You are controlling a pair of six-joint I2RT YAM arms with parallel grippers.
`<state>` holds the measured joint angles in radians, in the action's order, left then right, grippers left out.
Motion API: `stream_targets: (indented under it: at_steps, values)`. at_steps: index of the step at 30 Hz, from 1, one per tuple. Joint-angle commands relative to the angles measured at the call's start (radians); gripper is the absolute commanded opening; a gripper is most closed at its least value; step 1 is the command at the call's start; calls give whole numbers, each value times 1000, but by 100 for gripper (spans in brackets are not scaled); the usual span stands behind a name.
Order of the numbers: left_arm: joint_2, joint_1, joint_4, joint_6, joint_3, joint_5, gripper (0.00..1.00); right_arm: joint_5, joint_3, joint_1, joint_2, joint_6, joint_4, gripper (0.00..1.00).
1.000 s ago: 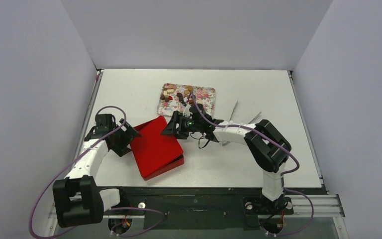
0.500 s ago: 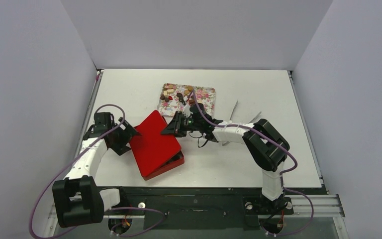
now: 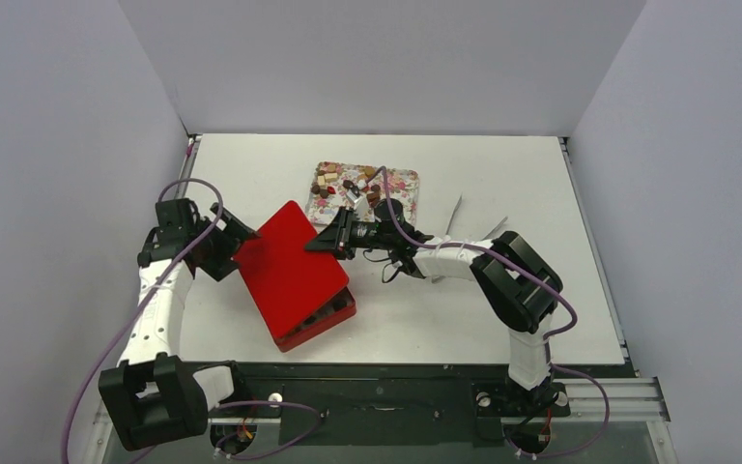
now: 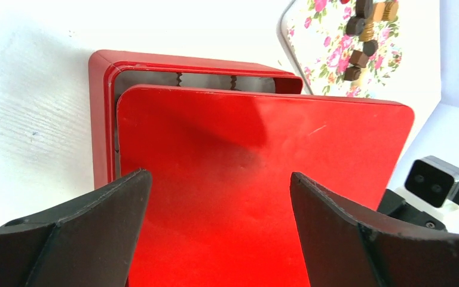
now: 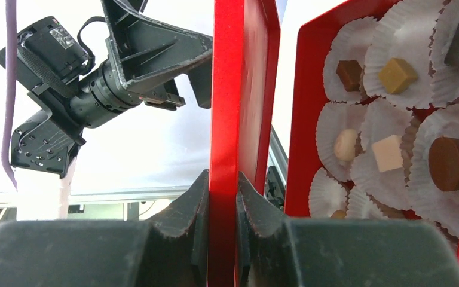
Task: Pack the chocolate
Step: Pick up the box lid from the center of the board, then close the box lid on the packing box.
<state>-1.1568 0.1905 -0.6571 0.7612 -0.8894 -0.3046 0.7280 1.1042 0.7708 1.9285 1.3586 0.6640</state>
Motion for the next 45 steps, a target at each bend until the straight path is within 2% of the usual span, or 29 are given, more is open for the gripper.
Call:
stream_targets:
  at_steps: [1, 10, 17, 21, 27, 31, 35, 45]
  values:
    - [36, 38, -52, -27, -73, -27, 85, 15, 2, -7, -39, 40, 138, 0]
    - [130, 155, -136, -14, -62, 81, 84, 3, 72, 26, 41, 38, 148, 0]
    - [171, 175, -146, -12, -8, 118, 80, -23, 83, 44, 78, 19, 153, 0]
    - [194, 184, -155, -4, 25, 167, 69, -33, 67, 47, 85, -1, 151, 0]
    - [214, 193, -162, 22, 105, 247, 47, -40, 45, 41, 79, -37, 145, 0]
    - [232, 215, -142, 60, 199, 261, 26, -43, 30, 39, 79, -53, 147, 0]
    - [231, 236, -117, 81, 253, 247, 12, -42, 21, 36, 84, -64, 152, 0]
    - [203, 252, -54, 97, 331, 181, 0, -45, -2, 26, 88, -61, 181, 0]
